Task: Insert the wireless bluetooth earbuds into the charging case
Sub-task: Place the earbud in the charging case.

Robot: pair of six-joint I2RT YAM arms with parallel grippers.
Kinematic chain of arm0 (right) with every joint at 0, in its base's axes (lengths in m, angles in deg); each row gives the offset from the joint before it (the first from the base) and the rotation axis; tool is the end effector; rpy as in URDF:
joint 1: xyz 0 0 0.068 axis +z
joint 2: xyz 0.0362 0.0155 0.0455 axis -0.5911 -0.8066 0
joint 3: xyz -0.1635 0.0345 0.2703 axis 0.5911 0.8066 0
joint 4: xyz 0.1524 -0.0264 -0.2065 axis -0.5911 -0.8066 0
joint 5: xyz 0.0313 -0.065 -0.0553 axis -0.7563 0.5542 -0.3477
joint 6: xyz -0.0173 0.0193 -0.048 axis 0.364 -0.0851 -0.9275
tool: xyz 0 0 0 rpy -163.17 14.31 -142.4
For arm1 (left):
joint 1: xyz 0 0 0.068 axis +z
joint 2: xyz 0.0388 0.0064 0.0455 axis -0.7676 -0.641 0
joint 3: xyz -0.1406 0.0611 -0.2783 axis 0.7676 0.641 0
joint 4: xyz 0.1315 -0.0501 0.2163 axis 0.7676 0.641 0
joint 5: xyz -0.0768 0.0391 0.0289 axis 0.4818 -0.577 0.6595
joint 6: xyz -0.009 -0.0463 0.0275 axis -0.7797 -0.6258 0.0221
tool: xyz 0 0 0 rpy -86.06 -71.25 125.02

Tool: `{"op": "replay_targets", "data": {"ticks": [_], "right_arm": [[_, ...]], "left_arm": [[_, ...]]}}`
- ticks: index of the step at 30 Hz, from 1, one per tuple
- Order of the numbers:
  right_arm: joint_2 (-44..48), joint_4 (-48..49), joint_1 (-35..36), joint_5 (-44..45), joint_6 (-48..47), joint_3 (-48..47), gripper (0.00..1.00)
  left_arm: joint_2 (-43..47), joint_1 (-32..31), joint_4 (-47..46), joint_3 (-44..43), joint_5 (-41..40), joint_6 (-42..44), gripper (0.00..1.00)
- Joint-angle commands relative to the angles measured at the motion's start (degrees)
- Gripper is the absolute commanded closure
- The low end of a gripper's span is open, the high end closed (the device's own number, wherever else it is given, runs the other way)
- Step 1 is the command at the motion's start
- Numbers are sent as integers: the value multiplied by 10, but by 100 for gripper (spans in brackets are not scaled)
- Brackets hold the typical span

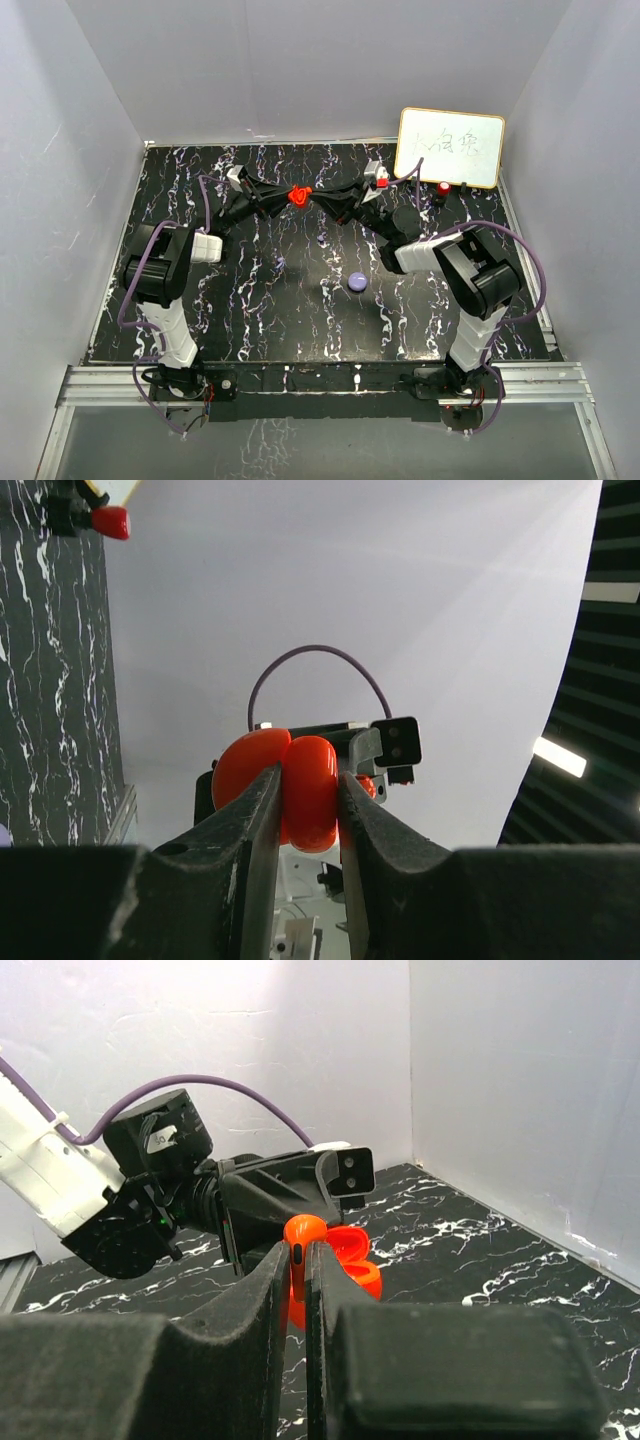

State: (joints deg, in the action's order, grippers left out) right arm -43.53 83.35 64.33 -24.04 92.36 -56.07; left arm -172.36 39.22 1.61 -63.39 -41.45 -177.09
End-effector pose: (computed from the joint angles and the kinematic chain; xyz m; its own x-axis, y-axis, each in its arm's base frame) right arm 0.3171 0.1915 0.2892 0.0510 0.3881 -0.9202 -0.9085 0.4008 0.1187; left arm 0.3642 -0.0974 0.2561 -0.8699 -0.4880 0.0720 0.0575 -0.2453 -0.9677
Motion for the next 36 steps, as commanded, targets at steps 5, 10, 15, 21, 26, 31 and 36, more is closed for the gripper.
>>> {"op": "replay_targets", "data": {"ticks": [5, 10, 15, 21, 26, 31, 36], "right_arm": [[4, 119, -13, -18, 20, 3, 100], [-5, 130, -14, -23, 29, 2, 100], [-16, 142, -15, -27, 43, -3, 100], [-25, 156, -15, -31, 55, -10, 100], [-27, 160, -15, -33, 60, -13, 100], [-28, 162, -15, -34, 60, -13, 100], [-27, 163, -15, -34, 61, -15, 100]], "left_arm": [[22, -5, -191, -5, 46, 7, 100], [25, -7, -192, -5, 52, 12, 100], [28, -11, -191, -7, 57, 13, 100], [26, -16, -191, -13, 61, 13, 100], [23, -21, -191, -15, 62, 13, 100], [21, -26, -191, -21, 63, 12, 100], [21, -31, -191, -25, 64, 10, 100]]}}
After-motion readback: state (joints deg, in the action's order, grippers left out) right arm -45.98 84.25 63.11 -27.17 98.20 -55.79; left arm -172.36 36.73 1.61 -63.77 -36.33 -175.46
